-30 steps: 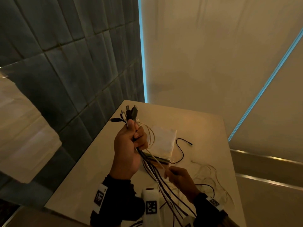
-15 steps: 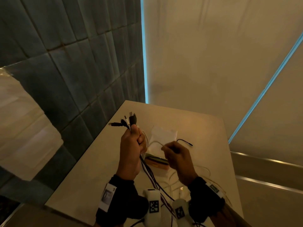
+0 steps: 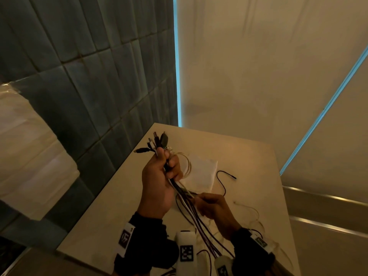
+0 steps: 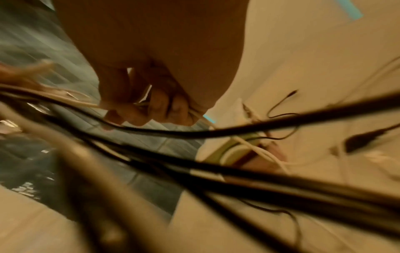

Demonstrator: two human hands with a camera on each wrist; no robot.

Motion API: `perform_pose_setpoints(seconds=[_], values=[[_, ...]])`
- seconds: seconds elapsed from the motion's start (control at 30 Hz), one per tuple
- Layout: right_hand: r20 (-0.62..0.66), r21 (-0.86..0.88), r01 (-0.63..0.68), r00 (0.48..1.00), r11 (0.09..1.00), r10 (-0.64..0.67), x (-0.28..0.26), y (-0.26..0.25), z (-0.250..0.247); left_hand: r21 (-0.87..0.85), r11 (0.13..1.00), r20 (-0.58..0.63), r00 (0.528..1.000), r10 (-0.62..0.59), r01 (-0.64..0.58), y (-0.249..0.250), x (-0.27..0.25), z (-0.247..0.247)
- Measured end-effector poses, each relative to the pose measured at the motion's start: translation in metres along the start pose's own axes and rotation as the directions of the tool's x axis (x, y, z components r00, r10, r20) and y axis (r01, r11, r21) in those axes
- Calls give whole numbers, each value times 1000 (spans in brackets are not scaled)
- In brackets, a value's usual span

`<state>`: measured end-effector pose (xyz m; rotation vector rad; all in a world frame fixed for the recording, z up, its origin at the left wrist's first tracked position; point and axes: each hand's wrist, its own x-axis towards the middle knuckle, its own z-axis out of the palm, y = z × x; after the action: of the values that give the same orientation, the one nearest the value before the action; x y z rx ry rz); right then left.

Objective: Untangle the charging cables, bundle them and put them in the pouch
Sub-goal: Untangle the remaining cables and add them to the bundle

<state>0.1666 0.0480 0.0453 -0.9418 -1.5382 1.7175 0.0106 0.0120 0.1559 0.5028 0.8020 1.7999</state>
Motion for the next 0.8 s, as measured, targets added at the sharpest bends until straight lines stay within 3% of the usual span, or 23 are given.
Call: perform_pose_setpoints(seconds=[0.3,0.4,0.53,0.63,0.8], values=[[-93,-243,-23,996,970,1,9,80,-18,54,998,-36,999,17,-15,-1,3,-7],[-109,-274,-108,991,956,81,8,103,-21,82,996,-34,998,47,-44,0,3,-6],[-209,-292,-225,963,929,168,11,105,-24,250,968,-107,992,65,-36,-7,8,-14],[-254,-222,-127,965,967,69,17,64,-21,328,945,-183,982,40,23,-14,11,-21],[-94,-14,195,976,981,-195,20,-34,1,391,913,-271,962,-9,119,-27,9,-18]])
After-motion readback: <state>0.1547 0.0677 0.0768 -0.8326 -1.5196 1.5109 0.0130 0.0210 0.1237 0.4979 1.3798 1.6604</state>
